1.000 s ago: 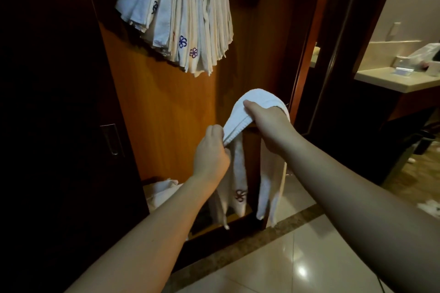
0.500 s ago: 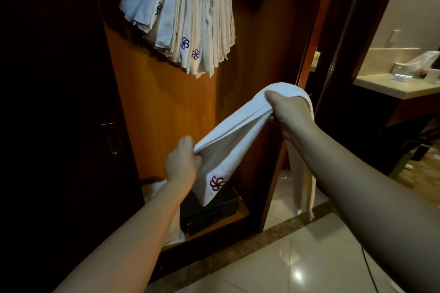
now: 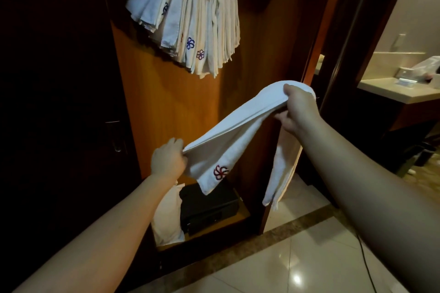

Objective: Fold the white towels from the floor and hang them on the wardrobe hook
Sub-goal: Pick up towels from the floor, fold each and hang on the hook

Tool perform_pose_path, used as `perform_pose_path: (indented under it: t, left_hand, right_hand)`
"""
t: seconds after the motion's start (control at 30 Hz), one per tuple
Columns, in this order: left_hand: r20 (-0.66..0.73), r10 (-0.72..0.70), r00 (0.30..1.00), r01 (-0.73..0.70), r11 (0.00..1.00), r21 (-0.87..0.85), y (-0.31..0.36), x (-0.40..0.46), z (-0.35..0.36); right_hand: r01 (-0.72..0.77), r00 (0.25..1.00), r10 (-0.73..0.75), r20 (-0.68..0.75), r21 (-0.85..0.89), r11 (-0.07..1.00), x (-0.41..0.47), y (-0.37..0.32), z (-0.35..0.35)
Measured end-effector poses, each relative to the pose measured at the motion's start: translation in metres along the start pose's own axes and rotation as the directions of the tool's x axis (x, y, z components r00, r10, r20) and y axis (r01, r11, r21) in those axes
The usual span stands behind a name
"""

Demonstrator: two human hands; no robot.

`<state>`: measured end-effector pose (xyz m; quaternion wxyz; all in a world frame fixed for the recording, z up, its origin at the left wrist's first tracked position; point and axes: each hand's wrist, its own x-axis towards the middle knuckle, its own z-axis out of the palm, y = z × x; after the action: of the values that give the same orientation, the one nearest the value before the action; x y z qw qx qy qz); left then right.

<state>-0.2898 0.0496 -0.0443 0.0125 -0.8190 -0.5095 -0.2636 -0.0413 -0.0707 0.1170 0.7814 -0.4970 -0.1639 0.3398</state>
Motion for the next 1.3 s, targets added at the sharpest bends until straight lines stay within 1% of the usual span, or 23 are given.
perform_pose_path:
  t: [0.07, 0.1, 0.17, 0.2, 0.23, 0.27, 0.3, 0.33, 0.37, 0.4, 0.53, 0.57, 0.63, 0.7, 0.8, 0.87, 0.9, 0.93, 0.97, 1.03, 1.07, 1.17, 1.3]
  left_hand:
    - [0.026, -0.088, 0.996, 0.091, 0.988, -0.122, -0.005, 0.004, -0.010]
    - [0.021, -0.116, 0.993, 0.118, 0.963, -0.240, -0.010, 0.009, -0.017]
    - [-0.090, -0.198, 0.976, 0.115, 0.820, -0.561, -0.020, 0.019, -0.041]
    - [-0.173, -0.285, 0.943, 0.063, 0.663, -0.746, -0.025, 0.022, -0.054]
    - [-0.217, -0.363, 0.906, -0.038, 0.440, -0.897, -0.031, 0.021, -0.066]
    - [-0.169, -0.386, 0.907, -0.091, 0.213, -0.973, -0.032, 0.020, -0.069]
    - [-0.063, -0.347, 0.936, -0.045, 0.059, -0.997, -0.030, 0.016, -0.067]
    - [0.080, -0.267, 0.960, 0.097, 0.053, -0.994, -0.023, 0.011, -0.062]
    - [0.189, -0.185, 0.964, 0.214, 0.121, -0.969, -0.017, 0.006, -0.054]
    - [0.228, -0.153, 0.962, 0.255, 0.195, -0.947, -0.017, 0.004, -0.041]
    - [0.215, -0.360, 0.908, 0.288, 0.161, -0.944, -0.034, 0.004, -0.043]
    - [0.215, -0.346, 0.913, 0.282, 0.155, -0.947, -0.039, 0.006, -0.050]
    - [0.168, -0.169, 0.971, 0.198, 0.182, -0.963, -0.043, 0.006, -0.066]
    - [0.116, 0.000, 0.993, 0.112, 0.245, -0.963, -0.038, 0.003, -0.083]
    - [0.137, 0.145, 0.980, 0.064, 0.426, -0.903, -0.028, 0.001, -0.085]
    - [0.146, 0.162, 0.976, 0.048, 0.494, -0.868, -0.020, -0.001, -0.083]
    - [0.115, 0.152, 0.982, 0.025, 0.495, -0.868, -0.021, -0.001, -0.085]
    - [0.068, 0.136, 0.988, -0.001, 0.451, -0.892, -0.024, -0.001, -0.087]
    - [0.035, 0.100, 0.994, -0.003, 0.366, -0.931, -0.029, 0.000, -0.092]
    - [0.068, 0.045, 0.997, 0.060, 0.155, -0.986, -0.040, 0.000, -0.094]
    - [0.114, 0.055, 0.992, 0.107, 0.111, -0.988, -0.045, -0.002, -0.090]
    - [0.244, 0.115, 0.963, 0.214, 0.227, -0.950, -0.054, -0.012, -0.077]
    - [0.253, 0.101, 0.962, 0.236, 0.157, -0.959, -0.061, -0.013, -0.075]
  right_hand:
    - [0.001, 1.000, 0.000, -0.015, 0.042, 0.999, 0.003, -0.007, 0.001]
    - [0.004, 1.000, -0.003, -0.019, 0.061, 0.998, 0.005, -0.012, 0.001]
    - [0.014, 1.000, -0.014, -0.007, 0.129, 0.992, 0.009, -0.020, 0.002]
    - [0.017, 1.000, -0.018, 0.005, 0.164, 0.986, 0.010, -0.024, 0.002]
    - [0.015, 1.000, -0.019, 0.021, 0.194, 0.981, 0.011, -0.027, 0.002]
    - [0.006, 0.999, -0.014, 0.035, 0.221, 0.975, 0.011, -0.028, 0.002]
    - [-0.010, 0.999, -0.002, 0.046, 0.248, 0.969, 0.010, -0.027, 0.003]
    - [-0.024, 0.999, 0.011, 0.050, 0.270, 0.963, 0.010, -0.024, 0.004]
    - [-0.033, 0.998, 0.019, 0.052, 0.281, 0.959, 0.010, -0.021, 0.005]
    - [-0.038, 0.998, 0.024, 0.051, 0.279, 0.960, 0.010, -0.018, 0.005]
    - [-0.058, 0.998, 0.056, 0.015, 0.212, 0.976, 0.013, -0.010, -0.010]
    - [-0.073, 0.997, 0.072, 0.013, 0.204, 0.976, 0.016, -0.008, -0.016]
    - [-0.097, 0.995, 0.096, 0.014, 0.197, 0.976, 0.020, -0.002, -0.026]
    - [-0.111, 0.993, 0.114, -0.002, 0.197, 0.974, 0.022, 0.003, -0.032]
    - [-0.131, 0.991, 0.134, -0.003, 0.187, 0.973, 0.025, 0.010, -0.039]
    - [-0.142, 0.990, 0.143, 0.008, 0.167, 0.976, 0.027, 0.011, -0.042]
    - [-0.145, 0.989, 0.145, 0.015, 0.152, 0.978, 0.029, 0.011, -0.045]
    - [-0.149, 0.989, 0.148, 0.021, 0.139, 0.979, 0.030, 0.011, -0.048]
    - [-0.155, 0.988, 0.152, 0.030, 0.132, 0.979, 0.031, 0.011, -0.052]
    - [-0.160, 0.986, 0.154, 0.056, 0.112, 0.981, 0.032, 0.011, -0.058]
    - [-0.157, 0.987, 0.151, 0.063, 0.100, 0.983, 0.032, 0.011, -0.059]
    - [-0.155, 0.988, 0.151, 0.038, 0.098, 0.983, 0.035, 0.015, -0.062]
    - [-0.188, 0.982, 0.185, 0.044, 0.073, 0.980, 0.034, 0.026, -0.069]
